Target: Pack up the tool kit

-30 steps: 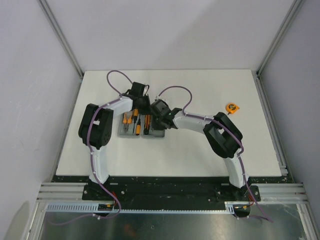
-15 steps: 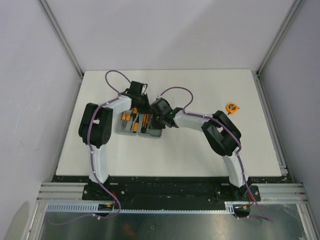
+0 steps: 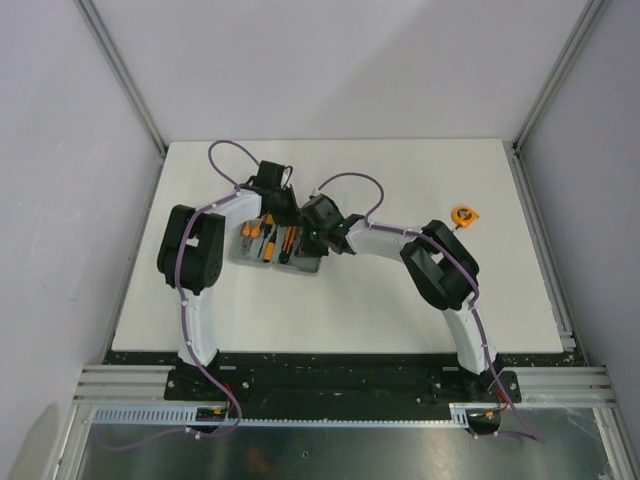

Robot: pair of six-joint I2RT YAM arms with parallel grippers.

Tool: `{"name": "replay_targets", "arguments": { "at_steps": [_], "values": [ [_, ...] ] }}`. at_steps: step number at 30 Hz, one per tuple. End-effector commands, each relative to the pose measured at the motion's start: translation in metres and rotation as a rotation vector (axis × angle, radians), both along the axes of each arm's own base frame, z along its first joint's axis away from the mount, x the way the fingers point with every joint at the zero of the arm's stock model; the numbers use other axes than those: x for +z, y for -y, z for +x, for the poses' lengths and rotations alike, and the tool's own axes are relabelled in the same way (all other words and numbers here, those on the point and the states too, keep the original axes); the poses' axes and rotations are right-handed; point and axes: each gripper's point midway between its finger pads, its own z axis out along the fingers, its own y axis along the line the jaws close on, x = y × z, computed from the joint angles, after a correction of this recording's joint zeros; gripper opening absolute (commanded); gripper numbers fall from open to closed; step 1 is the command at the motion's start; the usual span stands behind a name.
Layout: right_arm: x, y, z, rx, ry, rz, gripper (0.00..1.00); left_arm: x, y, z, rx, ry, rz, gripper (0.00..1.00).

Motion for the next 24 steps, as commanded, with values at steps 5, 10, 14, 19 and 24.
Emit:
{"name": "replay_targets", "arguments": {
  "at_steps": [5,10,14,19,24],
  "values": [
    [-0.128,0.115,-0.084,0.132,-0.167,-0.623,0.00,-0.057,-0.015,-0.029,0.021,-0.152,0.099,0.00],
    [-0.116,0.109,-0.080,0.213,-0.057,-0.607,0.00,-0.055,-0.015,-0.032,0.018,-0.154,0.089,0.00],
    [-0.104,0.100,-0.078,0.267,0.001,-0.528,0.00,-0.052,-0.014,-0.035,0.015,-0.158,0.078,0.00],
    [-0.086,0.080,-0.064,0.293,0.062,-0.392,0.00,-0.049,-0.011,-0.037,0.008,-0.160,0.062,0.00],
    [-0.048,0.062,-0.034,0.193,0.094,-0.209,0.00,-0.045,-0.009,-0.038,0.006,-0.159,0.049,0.00]
  ]
}}
